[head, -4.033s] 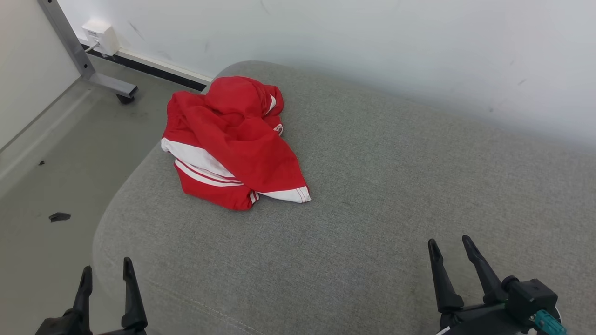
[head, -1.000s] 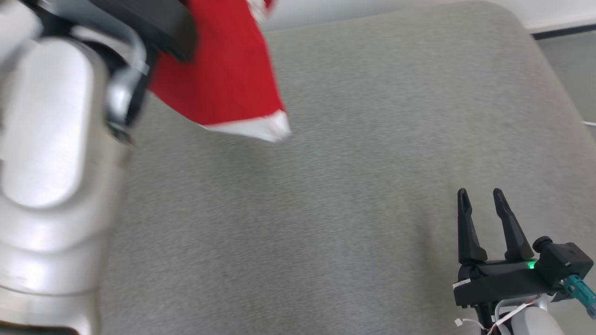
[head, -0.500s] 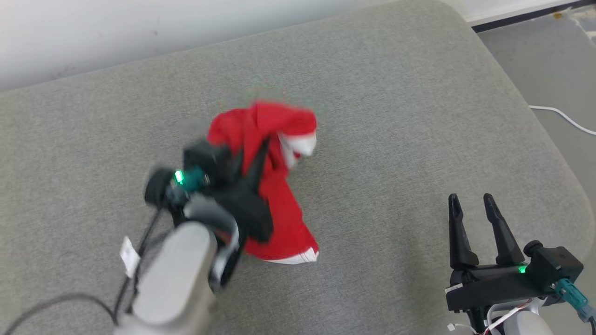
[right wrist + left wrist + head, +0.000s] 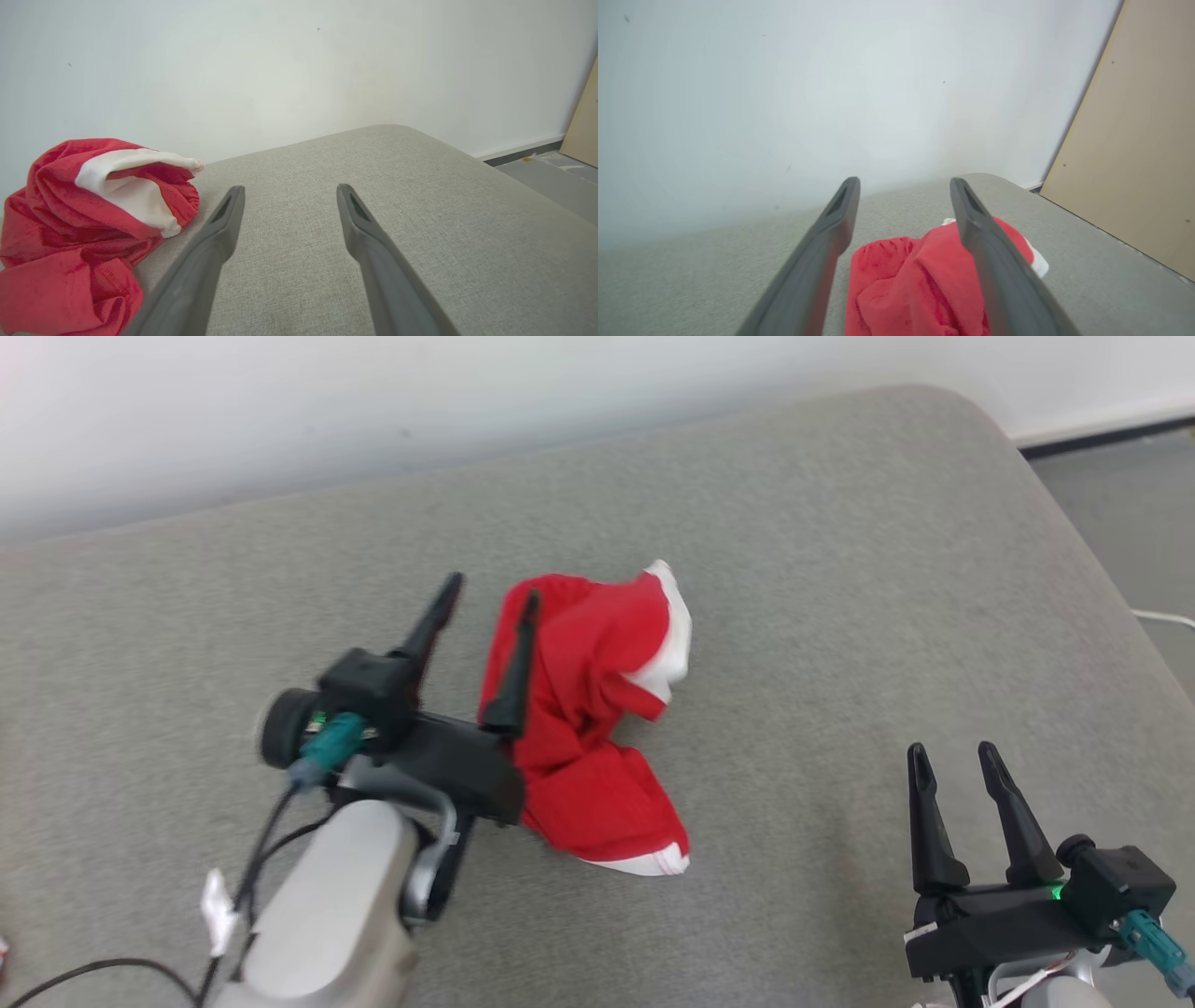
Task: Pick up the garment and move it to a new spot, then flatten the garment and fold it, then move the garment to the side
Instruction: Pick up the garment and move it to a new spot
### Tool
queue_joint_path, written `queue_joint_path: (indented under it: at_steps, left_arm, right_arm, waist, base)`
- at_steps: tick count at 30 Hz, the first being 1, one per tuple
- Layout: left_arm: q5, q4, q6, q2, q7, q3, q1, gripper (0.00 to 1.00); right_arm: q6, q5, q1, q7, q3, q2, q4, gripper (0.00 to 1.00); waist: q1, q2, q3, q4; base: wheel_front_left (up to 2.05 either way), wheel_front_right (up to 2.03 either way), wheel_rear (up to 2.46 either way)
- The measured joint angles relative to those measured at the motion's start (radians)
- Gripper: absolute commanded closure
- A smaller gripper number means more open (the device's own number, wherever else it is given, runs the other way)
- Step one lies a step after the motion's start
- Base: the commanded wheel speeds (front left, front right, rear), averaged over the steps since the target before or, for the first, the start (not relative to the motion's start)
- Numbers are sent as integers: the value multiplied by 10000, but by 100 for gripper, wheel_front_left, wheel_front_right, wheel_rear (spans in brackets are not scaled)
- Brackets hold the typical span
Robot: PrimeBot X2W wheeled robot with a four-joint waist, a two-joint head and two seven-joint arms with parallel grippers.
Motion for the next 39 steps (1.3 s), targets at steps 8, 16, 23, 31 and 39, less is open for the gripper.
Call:
queue_joint_path:
  at_steps: [8, 16, 23, 31, 39]
  left_arm:
    - [23, -1593, 355, 961, -75, 1020, 1343, 0]
    - [359, -3498, 694, 1526, -100, 2334, 3694, 0]
    - [589, -4190, 625, 1254, -100, 3329, 5432, 0]
    - [993, -4341, 144, 644, -100, 4065, 6364, 0]
    - [1557, -4025, -493, 372, -100, 4238, 6532, 0]
  right_arm:
    - [0, -59, 360, -2, 36, -63, -52, 0]
    - [0, -102, 583, 0, 123, -50, -109, 0]
    - [0, -128, 720, 0, 211, -69, -107, 0]
    - [0, -13, 826, 0, 380, -198, -17, 0]
    - [0, 52, 965, 13, 506, -228, 0, 0]
  waist:
    - [1, -1, -504, 860]
    - [0, 0, -1037, 1577]
    - [0, 0, -1421, 1893]
    - [0, 0, -1663, 1881]
    - [1, 0, -1727, 1834]
  base:
    - [0, 0, 0]
    - [0, 0, 0]
    - [0, 0, 0]
    - [0, 0, 0]
    - [0, 0, 0]
